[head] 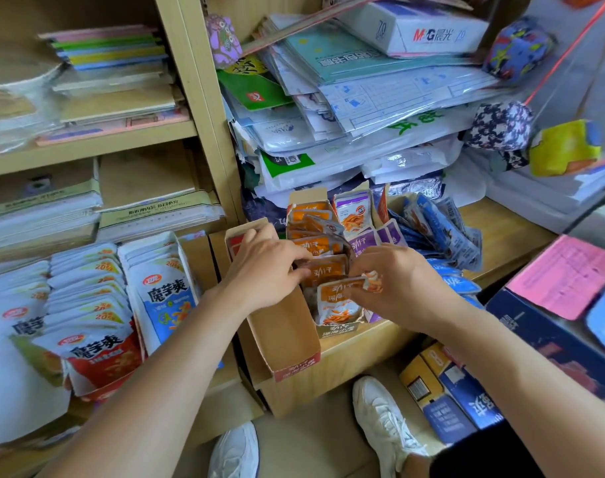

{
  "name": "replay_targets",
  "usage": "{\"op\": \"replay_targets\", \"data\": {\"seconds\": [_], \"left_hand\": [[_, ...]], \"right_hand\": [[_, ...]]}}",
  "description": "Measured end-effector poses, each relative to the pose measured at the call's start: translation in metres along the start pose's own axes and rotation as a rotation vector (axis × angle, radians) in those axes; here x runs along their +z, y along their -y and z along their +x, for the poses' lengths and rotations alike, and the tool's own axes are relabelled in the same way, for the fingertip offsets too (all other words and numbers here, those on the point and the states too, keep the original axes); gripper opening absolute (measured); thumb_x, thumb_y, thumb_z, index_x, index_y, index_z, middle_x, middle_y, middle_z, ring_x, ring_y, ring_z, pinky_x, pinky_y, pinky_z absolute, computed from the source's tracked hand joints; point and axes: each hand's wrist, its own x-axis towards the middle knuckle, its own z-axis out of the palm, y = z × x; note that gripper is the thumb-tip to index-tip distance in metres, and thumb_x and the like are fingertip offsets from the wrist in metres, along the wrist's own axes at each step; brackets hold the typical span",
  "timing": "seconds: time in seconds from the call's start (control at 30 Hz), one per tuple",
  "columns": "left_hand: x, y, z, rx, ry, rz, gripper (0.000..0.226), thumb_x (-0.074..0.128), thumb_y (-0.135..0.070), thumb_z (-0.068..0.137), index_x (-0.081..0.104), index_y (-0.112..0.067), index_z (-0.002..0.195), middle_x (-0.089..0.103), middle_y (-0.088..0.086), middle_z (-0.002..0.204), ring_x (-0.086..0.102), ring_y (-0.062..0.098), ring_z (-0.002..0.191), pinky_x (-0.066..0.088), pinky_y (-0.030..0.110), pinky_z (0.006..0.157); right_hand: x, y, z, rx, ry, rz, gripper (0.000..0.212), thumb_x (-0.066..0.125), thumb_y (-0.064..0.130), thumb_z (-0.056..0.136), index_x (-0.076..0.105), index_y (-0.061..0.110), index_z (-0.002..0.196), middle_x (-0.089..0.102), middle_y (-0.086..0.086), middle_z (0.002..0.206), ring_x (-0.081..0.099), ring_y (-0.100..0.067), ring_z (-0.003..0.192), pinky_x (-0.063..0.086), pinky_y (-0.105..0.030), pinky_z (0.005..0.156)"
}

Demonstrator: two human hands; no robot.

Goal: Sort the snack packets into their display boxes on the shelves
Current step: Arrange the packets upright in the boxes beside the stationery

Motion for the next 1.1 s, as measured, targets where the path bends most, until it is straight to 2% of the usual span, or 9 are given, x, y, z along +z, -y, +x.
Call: {"op": "replay_targets", "data": {"seconds": [0.17,0.3,0.53,0.67,0.73,0.83,0.93,1.0,1.1], "left_hand": [[0.001,-0.005,0.002,0.002,-0.058,-0.106,0.032,0.07,-0.047,0.09,0.069,-0.037,0.12,0.067,-0.016,0.097,0.034,0.015,0.099,0.028,0.036,0.085],[-0.001,-0.013,0.0,-0.025,-0.041,-0.047,0.028,0.07,-0.055,0.087,0.072,-0.043,0.111,0.037,-0.006,0.092,0.031,0.02,0.096,0.028,0.036,0.086],[0.001,-0.02,-0.005,0.059,-0.177,-0.081,0.013,0.069,-0.043,0.091,0.074,-0.033,0.098,0.061,-0.002,0.093,0.051,0.021,0.094,0.034,0.041,0.099],[-0.009,-0.02,-0.008,0.159,-0.371,-0.134,0.006,0.08,-0.034,0.084,0.079,-0.029,0.088,0.048,-0.015,0.07,0.043,0.012,0.077,0.037,0.036,0.08],[-0.014,-0.018,-0.012,0.169,-0.317,-0.174,0.008,0.079,-0.034,0.085,0.08,-0.033,0.093,0.047,-0.022,0.069,0.045,0.011,0.077,0.036,0.033,0.075],[-0.014,-0.014,-0.017,0.106,0.009,-0.267,0.02,0.068,-0.035,0.094,0.076,-0.038,0.112,0.058,-0.028,0.088,0.052,0.004,0.087,0.045,0.03,0.077],[-0.015,-0.007,-0.016,0.047,0.157,-0.437,0.028,0.054,-0.024,0.101,0.074,-0.031,0.12,0.07,-0.02,0.098,0.06,-0.003,0.09,0.053,0.032,0.083],[-0.014,0.0,-0.014,0.022,0.121,-0.435,0.03,0.05,-0.023,0.103,0.073,-0.03,0.122,0.073,-0.013,0.094,0.063,-0.001,0.085,0.054,0.031,0.08],[-0.01,0.009,-0.011,0.015,0.039,-0.375,0.033,0.06,-0.021,0.099,0.066,-0.036,0.129,0.071,-0.018,0.11,0.063,-0.002,0.096,0.056,0.03,0.085]], "right_hand": [[-0.003,0.007,-0.011,0.009,-0.036,0.014,0.012,0.081,0.028,0.081,0.073,0.02,0.082,0.068,0.012,0.078,0.061,-0.004,0.072,0.054,-0.035,0.066],[-0.003,0.007,-0.017,0.023,-0.026,0.041,0.011,0.081,0.024,0.081,0.071,0.021,0.085,0.068,0.011,0.079,0.061,-0.006,0.075,0.054,-0.038,0.068],[-0.003,0.006,-0.022,0.002,-0.033,0.022,0.01,0.081,0.02,0.082,0.071,0.017,0.085,0.066,0.007,0.085,0.061,-0.013,0.081,0.053,-0.041,0.072],[0.002,0.008,-0.02,0.005,-0.087,-0.005,0.018,0.081,0.019,0.081,0.066,0.017,0.091,0.066,0.008,0.088,0.059,-0.015,0.082,0.053,-0.043,0.071],[0.003,0.011,-0.019,0.029,-0.126,-0.001,0.032,0.082,0.018,0.08,0.062,0.017,0.106,0.061,0.009,0.098,0.057,-0.013,0.084,0.054,-0.041,0.07],[0.006,0.009,-0.018,0.064,-0.113,-0.031,0.064,0.081,0.021,0.08,0.053,0.019,0.137,0.054,0.005,0.122,0.056,-0.015,0.104,0.053,-0.033,0.082],[0.008,0.006,-0.019,0.012,-0.045,-0.067,0.049,0.077,0.02,0.086,0.064,0.018,0.133,0.062,0.003,0.123,0.059,-0.018,0.111,0.054,-0.038,0.09],[0.01,0.006,-0.022,0.003,-0.019,-0.036,0.042,0.075,0.016,0.087,0.068,0.018,0.128,0.065,0.003,0.124,0.063,-0.018,0.111,0.057,-0.039,0.089],[0.011,0.007,-0.026,0.011,-0.005,-0.02,0.038,0.074,0.013,0.088,0.07,0.02,0.125,0.065,-0.001,0.132,0.063,-0.023,0.12,0.057,-0.045,0.092]]}}
